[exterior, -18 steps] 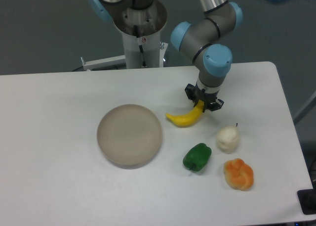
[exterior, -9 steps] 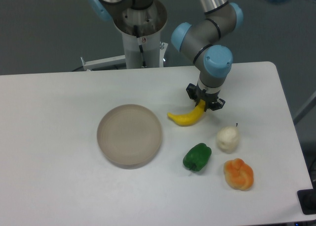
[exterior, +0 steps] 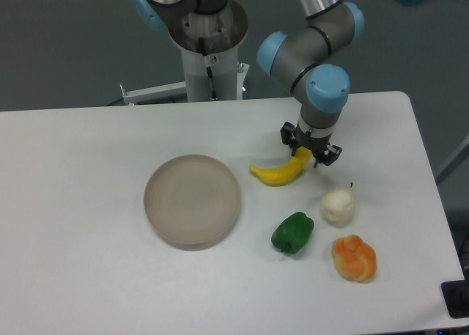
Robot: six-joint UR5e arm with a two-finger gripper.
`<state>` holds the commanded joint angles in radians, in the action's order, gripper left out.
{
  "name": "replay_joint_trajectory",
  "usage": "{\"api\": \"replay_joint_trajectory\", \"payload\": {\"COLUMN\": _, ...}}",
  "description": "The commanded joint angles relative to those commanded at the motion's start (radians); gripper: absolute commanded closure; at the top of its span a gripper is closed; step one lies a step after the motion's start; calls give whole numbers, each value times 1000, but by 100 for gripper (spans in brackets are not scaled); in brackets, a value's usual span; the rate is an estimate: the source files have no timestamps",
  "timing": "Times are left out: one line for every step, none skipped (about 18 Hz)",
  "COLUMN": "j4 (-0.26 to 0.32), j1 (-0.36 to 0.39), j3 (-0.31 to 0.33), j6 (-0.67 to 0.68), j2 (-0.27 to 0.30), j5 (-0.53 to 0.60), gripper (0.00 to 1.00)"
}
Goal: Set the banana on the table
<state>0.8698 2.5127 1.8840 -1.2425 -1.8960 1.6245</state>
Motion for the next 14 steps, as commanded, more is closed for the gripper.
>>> {"api": "replay_joint_trajectory", "payload": {"j4": 2, "j1": 3, "j3": -22, "j6": 5, "j2": 0, "j5": -2, "gripper": 0}}
{"api": "replay_joint_trajectory", "payload": {"j4": 2, "j1": 3, "j3": -46, "j6": 14, "j2": -2, "j5": -2, "gripper": 0}}
{"api": "replay_joint_trajectory", "payload": {"j4": 2, "j1": 2, "j3": -69, "j6": 15, "j2": -2, "j5": -2, "gripper": 0}}
{"api": "replay_joint_trajectory", "payload": {"j4": 2, "j1": 2, "j3": -94, "j6": 17, "j2": -3, "j5": -2, "gripper": 0}}
{"api": "replay_joint_trajectory", "payload": {"j4": 2, "j1": 0, "j3": -118, "j6": 15, "j2": -5, "j5": -2, "gripper": 0}}
{"api": "replay_joint_trajectory", "payload": {"j4": 2, "j1": -3, "j3": -141, "j6": 15, "j2": -9, "j5": -2, "gripper": 0}}
{"api": "replay_joint_trajectory", "payload": {"j4": 0, "j1": -6, "j3": -175, "j6": 12, "j2": -24, "j5": -2, "gripper": 0}}
{"api": "replay_joint_trajectory", "payload": {"j4": 2, "j1": -11, "j3": -216, "j6": 15, "j2": -46, "j5": 0, "gripper": 0}}
{"api": "replay_joint_trajectory", "payload": {"j4": 3, "j1": -15, "j3": -251, "j6": 15, "j2": -63, "j5": 1, "gripper": 0}}
{"api": "replay_joint_trajectory", "payload": {"j4": 3, "j1": -21, "j3": -275, "j6": 14, "j2": -69, "j5": 2, "gripper": 0}}
{"api": "replay_joint_trajectory", "payload": {"j4": 3, "j1": -25, "j3": -302, "j6": 9, "j2": -81, "j5": 2, "gripper": 0}}
{"api": "replay_joint_trajectory", "payload": {"j4": 3, "j1": -26, "j3": -325, "j6": 11, "j2": -100, "j5": 0, "gripper": 0}}
{"api": "replay_joint_trajectory", "payload": {"j4": 3, "j1": -29, "j3": -347, "j6": 11, "j2": -118, "j5": 0, "gripper": 0}}
{"api": "replay_joint_trajectory", "payload": {"j4": 2, "j1": -34, "j3": -368, "j6": 9, "j2": -133, "j5": 1, "gripper": 0}}
